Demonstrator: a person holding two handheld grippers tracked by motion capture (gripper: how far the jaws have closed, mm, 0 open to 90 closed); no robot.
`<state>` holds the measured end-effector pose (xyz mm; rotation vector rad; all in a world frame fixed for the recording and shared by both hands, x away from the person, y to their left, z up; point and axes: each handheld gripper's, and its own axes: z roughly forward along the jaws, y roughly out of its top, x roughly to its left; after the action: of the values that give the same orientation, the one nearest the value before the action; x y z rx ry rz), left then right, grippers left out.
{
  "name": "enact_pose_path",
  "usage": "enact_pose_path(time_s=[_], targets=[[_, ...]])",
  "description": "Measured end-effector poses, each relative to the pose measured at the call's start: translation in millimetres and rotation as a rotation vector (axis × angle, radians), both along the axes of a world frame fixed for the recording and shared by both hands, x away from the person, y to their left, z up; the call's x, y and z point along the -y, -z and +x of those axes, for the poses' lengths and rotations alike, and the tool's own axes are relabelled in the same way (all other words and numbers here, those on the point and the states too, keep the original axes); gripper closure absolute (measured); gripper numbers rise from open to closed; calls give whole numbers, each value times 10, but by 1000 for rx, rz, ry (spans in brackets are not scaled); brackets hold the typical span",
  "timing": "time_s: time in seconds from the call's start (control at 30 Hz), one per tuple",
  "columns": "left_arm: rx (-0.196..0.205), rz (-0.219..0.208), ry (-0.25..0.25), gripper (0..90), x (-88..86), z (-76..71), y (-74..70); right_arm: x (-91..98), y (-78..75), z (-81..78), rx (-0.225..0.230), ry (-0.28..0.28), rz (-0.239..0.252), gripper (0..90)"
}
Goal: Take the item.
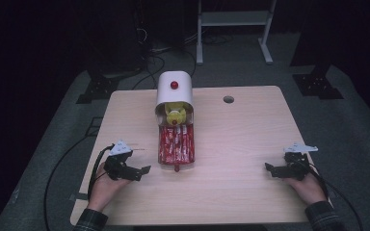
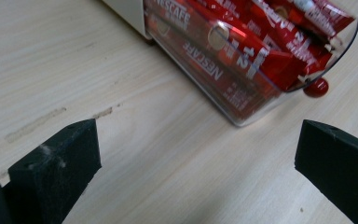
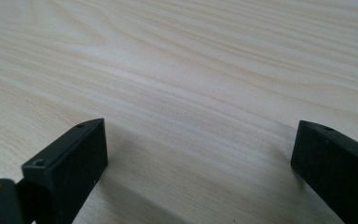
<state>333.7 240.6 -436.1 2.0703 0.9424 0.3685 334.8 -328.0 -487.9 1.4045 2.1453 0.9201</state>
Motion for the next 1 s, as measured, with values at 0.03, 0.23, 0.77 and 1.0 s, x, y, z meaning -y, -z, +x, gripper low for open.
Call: enact_pose_path(time_s=[0.03,0.23,0.77,1.0], targets=[[2,-1,1,0,7,2,-13,0,0,0,0,0,0,29],[11,-13,8,0,48,20,-66,0,0,0,0,0,0,29],[53,-54,12,46,177,137,-241,0,0,0,0,0,-1,29],[51,-53,29,76,254,187,-283,0,0,0,0,0,-1,29]])
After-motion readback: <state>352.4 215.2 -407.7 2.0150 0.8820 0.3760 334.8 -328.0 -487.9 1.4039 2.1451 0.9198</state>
